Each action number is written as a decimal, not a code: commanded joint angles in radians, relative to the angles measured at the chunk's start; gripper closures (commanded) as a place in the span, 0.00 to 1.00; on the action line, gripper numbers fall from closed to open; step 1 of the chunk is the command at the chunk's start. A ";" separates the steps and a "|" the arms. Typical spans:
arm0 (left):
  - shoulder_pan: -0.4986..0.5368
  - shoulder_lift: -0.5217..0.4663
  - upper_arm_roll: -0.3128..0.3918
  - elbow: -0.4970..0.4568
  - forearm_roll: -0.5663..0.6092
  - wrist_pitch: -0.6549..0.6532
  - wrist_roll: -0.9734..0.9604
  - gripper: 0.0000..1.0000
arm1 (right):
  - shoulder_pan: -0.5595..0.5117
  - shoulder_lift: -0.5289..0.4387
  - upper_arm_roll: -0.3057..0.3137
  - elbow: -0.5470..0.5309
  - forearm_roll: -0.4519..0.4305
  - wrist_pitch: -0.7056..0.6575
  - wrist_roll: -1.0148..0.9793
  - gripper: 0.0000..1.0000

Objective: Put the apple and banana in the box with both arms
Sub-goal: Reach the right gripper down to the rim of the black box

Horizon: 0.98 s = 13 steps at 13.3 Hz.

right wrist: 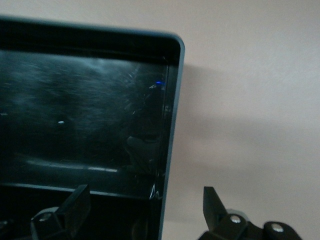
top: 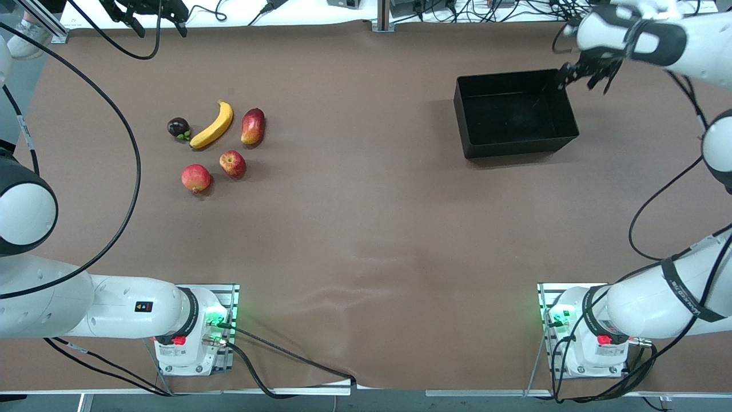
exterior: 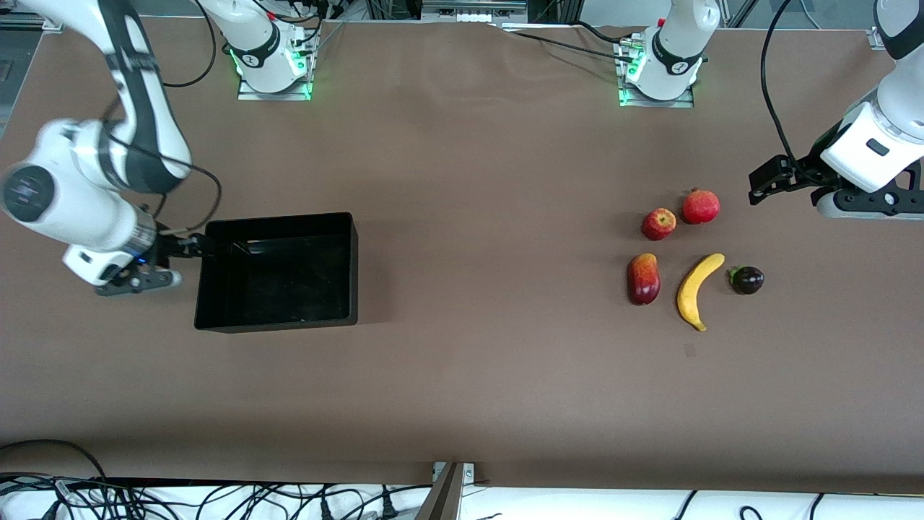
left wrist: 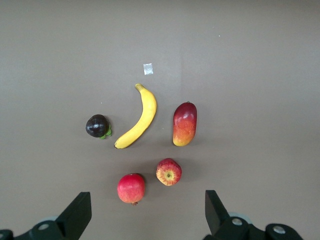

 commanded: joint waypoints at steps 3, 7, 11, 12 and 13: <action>-0.002 0.002 -0.001 0.020 -0.007 -0.021 -0.006 0.00 | -0.028 0.061 0.003 -0.093 0.020 0.177 0.004 0.02; -0.002 0.002 -0.001 0.020 -0.007 -0.021 -0.006 0.00 | -0.038 0.089 0.004 -0.110 0.039 0.214 -0.002 0.98; -0.002 0.002 -0.001 0.020 -0.007 -0.021 -0.009 0.00 | -0.036 0.076 0.015 -0.073 0.045 0.175 -0.002 1.00; -0.002 0.003 -0.001 0.020 -0.007 -0.021 -0.008 0.00 | -0.033 0.070 0.018 -0.056 0.045 0.147 -0.002 1.00; -0.002 0.003 -0.001 0.020 -0.007 -0.021 -0.008 0.00 | -0.033 0.067 0.033 -0.038 0.045 0.125 -0.004 1.00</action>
